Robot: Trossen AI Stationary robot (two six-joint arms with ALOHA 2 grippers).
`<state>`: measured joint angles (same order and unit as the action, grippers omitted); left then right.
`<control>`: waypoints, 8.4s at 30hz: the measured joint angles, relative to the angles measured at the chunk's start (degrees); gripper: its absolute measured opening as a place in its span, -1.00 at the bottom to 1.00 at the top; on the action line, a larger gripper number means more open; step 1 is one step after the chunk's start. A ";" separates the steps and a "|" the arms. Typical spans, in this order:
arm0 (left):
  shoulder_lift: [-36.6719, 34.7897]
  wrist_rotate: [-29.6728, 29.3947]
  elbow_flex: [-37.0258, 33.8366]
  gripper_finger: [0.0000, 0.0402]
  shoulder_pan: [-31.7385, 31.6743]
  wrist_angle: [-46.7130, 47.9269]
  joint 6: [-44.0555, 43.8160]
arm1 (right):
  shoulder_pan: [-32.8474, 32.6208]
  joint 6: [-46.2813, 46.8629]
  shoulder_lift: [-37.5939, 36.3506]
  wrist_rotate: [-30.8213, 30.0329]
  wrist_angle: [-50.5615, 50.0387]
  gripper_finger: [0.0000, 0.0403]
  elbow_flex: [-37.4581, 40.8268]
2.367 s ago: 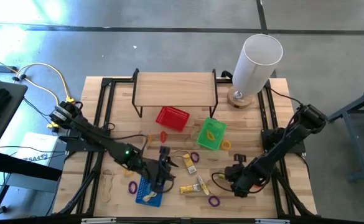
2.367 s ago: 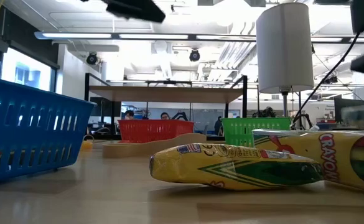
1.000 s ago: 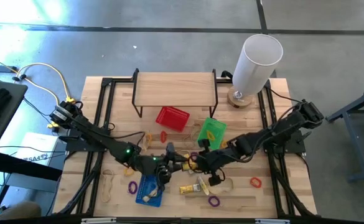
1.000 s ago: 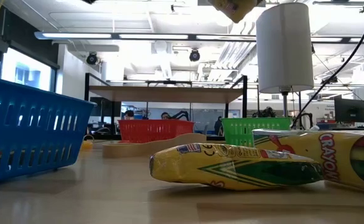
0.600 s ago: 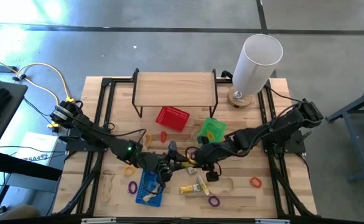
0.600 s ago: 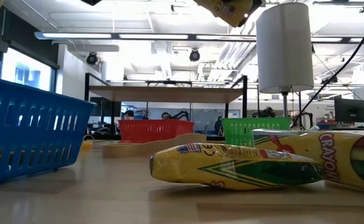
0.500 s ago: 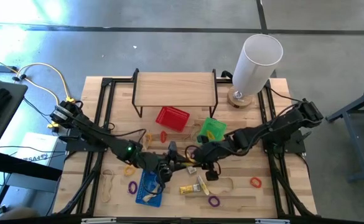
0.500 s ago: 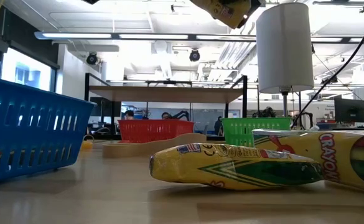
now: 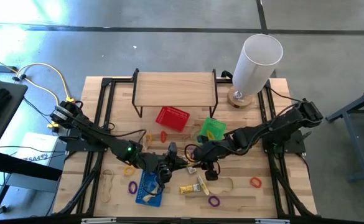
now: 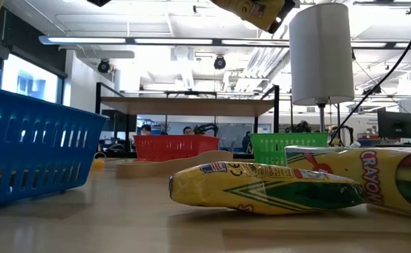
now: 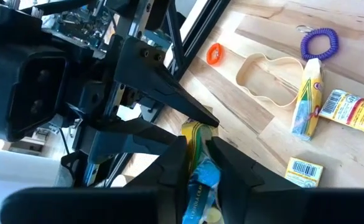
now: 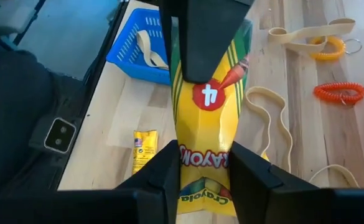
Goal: Pick & Place Office Desk Supplies
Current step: Put the yellow crayon box into the red bin, then put the orange spring keychain into the green bin
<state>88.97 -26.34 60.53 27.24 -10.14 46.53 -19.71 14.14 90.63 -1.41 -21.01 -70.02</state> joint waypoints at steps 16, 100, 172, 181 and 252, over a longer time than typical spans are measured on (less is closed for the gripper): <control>-0.02 -9.23 0.08 -0.74 0.68 5.07 -12.67 | -8.61 0.39 0.00 -28.73 -5.00 0.33 0.02; -5.07 23.92 -21.22 -0.80 -39.02 -2.09 -39.27 | -17.78 9.74 0.00 -32.87 -2.54 0.36 6.32; -17.84 9.96 -21.41 -0.38 -5.31 0.83 -45.14 | -14.22 50.40 0.00 -3.76 -42.54 0.36 6.23; -17.85 9.94 -21.35 -0.38 -5.38 1.26 -47.93 | -20.02 59.82 0.00 -2.45 -41.14 0.36 6.23; -17.89 10.12 -21.22 -0.38 -6.32 3.52 -49.28 | -29.02 77.96 9.23 14.16 -21.67 -0.93 19.17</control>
<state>71.08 -16.23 39.31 20.93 -6.62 -2.75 -48.73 92.10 99.85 12.76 -42.67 -50.85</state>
